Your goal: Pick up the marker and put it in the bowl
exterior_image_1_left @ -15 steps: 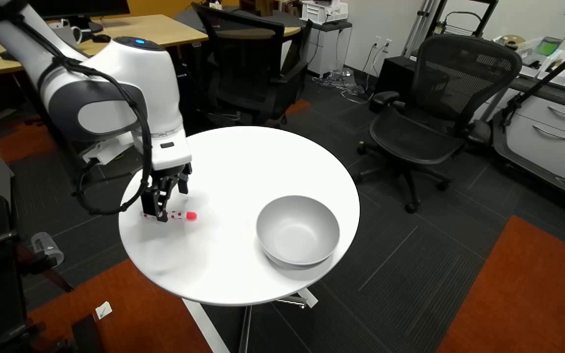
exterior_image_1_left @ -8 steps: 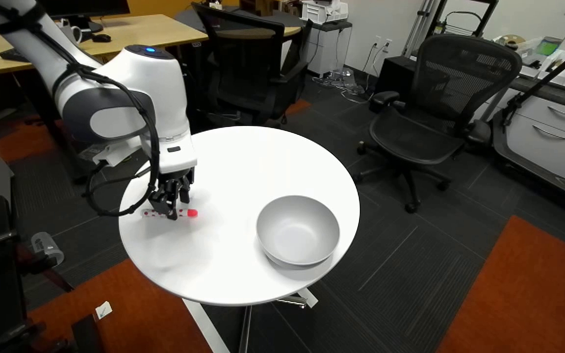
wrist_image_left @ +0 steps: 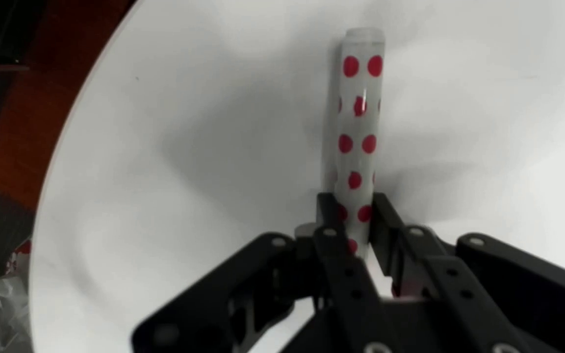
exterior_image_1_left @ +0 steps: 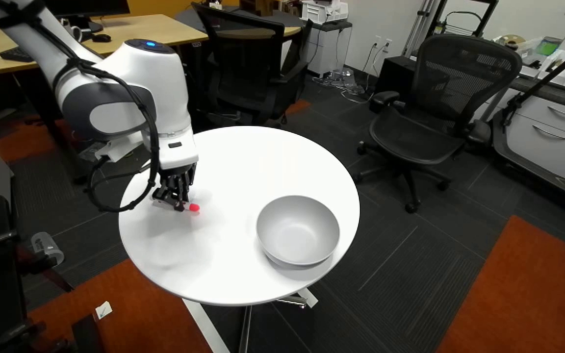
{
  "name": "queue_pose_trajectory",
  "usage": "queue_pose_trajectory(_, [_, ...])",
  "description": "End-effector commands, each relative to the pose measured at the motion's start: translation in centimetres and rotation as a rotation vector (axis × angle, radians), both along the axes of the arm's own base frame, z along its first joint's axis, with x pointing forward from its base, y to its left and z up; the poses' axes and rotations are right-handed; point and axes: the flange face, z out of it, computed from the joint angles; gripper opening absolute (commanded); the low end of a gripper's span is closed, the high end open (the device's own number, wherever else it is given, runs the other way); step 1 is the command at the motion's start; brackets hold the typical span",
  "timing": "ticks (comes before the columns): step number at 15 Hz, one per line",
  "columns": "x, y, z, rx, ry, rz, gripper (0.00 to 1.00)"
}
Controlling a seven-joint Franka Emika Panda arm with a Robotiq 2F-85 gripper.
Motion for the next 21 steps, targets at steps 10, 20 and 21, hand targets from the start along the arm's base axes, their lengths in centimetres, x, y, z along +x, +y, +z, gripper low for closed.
queue_pose_trajectory(10, [3.5,-11.3,16.0,-0.143,-0.174,-0.196,0.05])
queue_pose_trajectory(20, [9.7,-15.0,16.4,-0.300,-0.116,-0.363,0.05])
queue_pose_trajectory(21, [10.2,-15.3,15.8,-0.314,-0.089,-0.371,0.05])
